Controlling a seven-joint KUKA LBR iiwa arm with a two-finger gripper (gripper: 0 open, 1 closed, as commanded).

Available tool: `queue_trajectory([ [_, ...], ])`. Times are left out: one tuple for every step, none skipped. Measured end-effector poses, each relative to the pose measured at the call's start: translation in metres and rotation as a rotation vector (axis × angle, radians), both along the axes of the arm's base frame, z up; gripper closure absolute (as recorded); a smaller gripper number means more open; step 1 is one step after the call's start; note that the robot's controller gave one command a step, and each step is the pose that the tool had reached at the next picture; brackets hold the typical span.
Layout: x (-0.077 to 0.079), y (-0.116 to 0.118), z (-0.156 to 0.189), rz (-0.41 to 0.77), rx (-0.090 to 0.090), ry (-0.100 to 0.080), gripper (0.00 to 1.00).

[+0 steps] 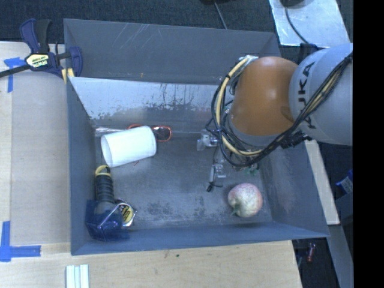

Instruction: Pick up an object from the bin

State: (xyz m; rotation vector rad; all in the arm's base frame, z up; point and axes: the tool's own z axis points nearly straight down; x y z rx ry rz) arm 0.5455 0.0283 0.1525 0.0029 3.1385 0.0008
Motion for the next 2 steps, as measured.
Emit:
queue_trajectory([
  [0.035, -0.080, -0.034, 0.200, -0.003, -0.006, 0.00],
  [0.011, -0.104, -0.076, 0.210, -0.004, -0.031, 0.00],
])
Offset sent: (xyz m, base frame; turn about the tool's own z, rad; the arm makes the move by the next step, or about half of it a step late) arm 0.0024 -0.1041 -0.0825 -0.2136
